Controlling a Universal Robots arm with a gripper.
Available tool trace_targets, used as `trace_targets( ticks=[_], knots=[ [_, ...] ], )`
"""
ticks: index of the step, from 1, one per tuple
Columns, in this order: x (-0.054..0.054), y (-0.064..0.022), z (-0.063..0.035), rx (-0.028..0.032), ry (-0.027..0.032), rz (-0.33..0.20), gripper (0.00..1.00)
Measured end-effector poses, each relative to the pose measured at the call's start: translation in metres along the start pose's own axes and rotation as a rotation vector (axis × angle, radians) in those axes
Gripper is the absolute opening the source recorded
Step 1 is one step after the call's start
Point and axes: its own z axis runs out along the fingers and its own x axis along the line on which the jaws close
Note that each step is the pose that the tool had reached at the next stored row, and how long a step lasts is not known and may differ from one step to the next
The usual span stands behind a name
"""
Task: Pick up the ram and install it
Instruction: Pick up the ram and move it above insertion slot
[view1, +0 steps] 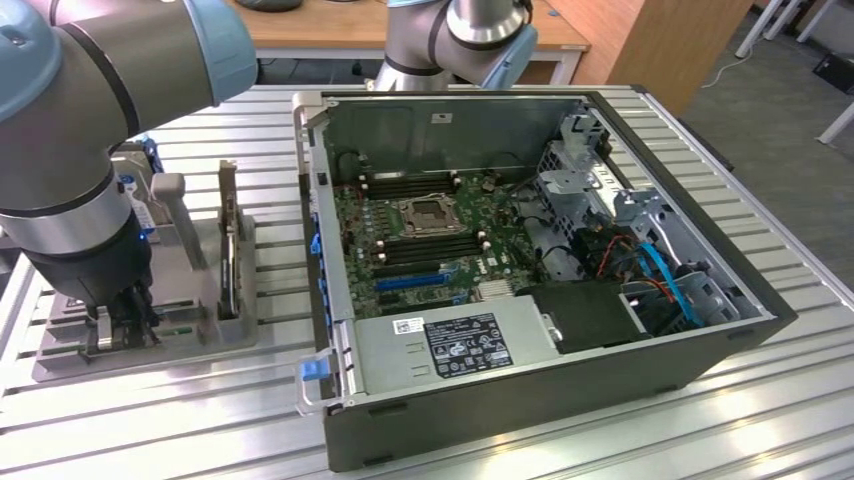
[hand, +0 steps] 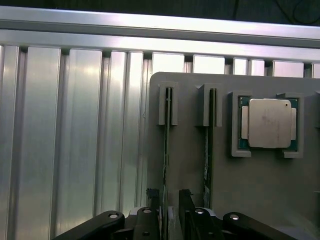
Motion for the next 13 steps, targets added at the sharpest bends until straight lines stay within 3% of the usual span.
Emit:
trace_targets(
  ticks=[13],
  knots=[
    [0.0008,-0.0002,-0.0033,-0.0001,0.0012,0.0,0.3]
  ],
)
